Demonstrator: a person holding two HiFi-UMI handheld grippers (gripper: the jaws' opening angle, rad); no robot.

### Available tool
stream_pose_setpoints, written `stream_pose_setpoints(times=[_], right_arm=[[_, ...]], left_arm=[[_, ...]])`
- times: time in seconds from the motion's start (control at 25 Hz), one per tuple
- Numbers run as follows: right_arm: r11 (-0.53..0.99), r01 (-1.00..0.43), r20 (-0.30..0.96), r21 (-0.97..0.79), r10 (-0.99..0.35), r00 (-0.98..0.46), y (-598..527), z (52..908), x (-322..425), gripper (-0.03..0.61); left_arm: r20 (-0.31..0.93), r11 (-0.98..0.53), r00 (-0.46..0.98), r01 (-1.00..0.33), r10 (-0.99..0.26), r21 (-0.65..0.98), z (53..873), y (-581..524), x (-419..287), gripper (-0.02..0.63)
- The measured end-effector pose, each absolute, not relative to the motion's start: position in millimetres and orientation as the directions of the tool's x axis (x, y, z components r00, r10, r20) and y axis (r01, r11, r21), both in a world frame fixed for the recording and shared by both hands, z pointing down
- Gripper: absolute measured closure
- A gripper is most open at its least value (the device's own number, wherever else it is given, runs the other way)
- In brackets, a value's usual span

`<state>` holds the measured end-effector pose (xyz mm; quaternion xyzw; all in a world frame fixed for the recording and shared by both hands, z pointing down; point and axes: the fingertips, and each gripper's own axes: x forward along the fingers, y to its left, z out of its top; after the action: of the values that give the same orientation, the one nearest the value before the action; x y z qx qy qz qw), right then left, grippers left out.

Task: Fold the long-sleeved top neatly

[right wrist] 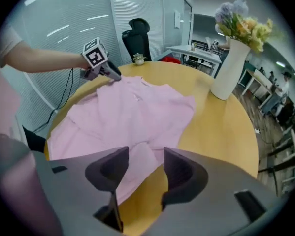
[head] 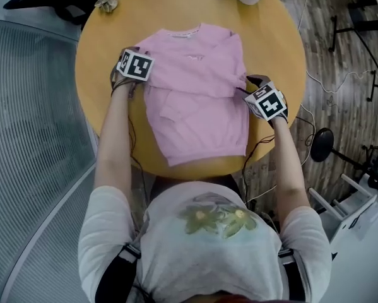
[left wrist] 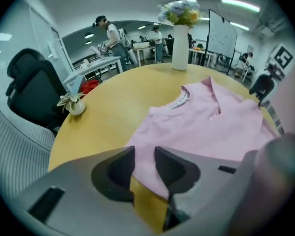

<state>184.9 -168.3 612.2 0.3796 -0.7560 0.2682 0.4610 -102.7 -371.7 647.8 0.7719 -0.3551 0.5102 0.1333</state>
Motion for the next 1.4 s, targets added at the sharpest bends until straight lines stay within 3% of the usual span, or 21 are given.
stream_pose_setpoints(times=[0.16,0.28,0.72,0.8,0.84,0.96,1.16,1.4], right_arm=[[0.428,-0.889,0.804,-0.162,-0.465,-0.371,-227,588,205,0.362],[0.404,-0.904,0.782,-0.139,-0.515,-0.351,-286,580,221,0.362],[0.320,-0.915,0.850,-0.245,-0.383,-0.362,-355,649,231,0.362],[0.300,-0.910,0.840,-0.285,-0.380,-0.388,-354,654,229,0.371],[0.301,-0.904,0.833,-0.302,-0.377,-0.404,-354,655,228,0.413],[0.336,-0.883,0.820,-0.327,-0.364,-0.442,-351,651,219,0.514],[0.341,-0.870,0.777,-0.357,-0.409,-0.479,-358,625,215,0.531],[0.336,-0.889,0.695,-0.311,-0.558,-0.454,-365,580,228,0.532]], left_arm=[[0.852,-0.682,0.351,-0.731,-0.389,-0.010,628,-382,-110,0.488],[0.833,-0.639,0.427,-0.760,-0.352,0.120,624,-389,-114,0.467],[0.839,-0.540,0.500,-0.777,-0.214,0.325,658,-388,-122,0.414],[0.842,-0.542,0.493,-0.779,-0.219,0.315,661,-387,-122,0.419],[0.842,-0.546,0.488,-0.781,-0.231,0.303,661,-386,-123,0.427],[0.826,-0.549,0.499,-0.781,-0.261,0.298,658,-383,-122,0.537],[0.800,-0.565,0.497,-0.786,-0.337,0.250,638,-391,-122,0.551],[0.717,-0.570,0.516,-0.796,-0.468,0.201,588,-402,-124,0.551]])
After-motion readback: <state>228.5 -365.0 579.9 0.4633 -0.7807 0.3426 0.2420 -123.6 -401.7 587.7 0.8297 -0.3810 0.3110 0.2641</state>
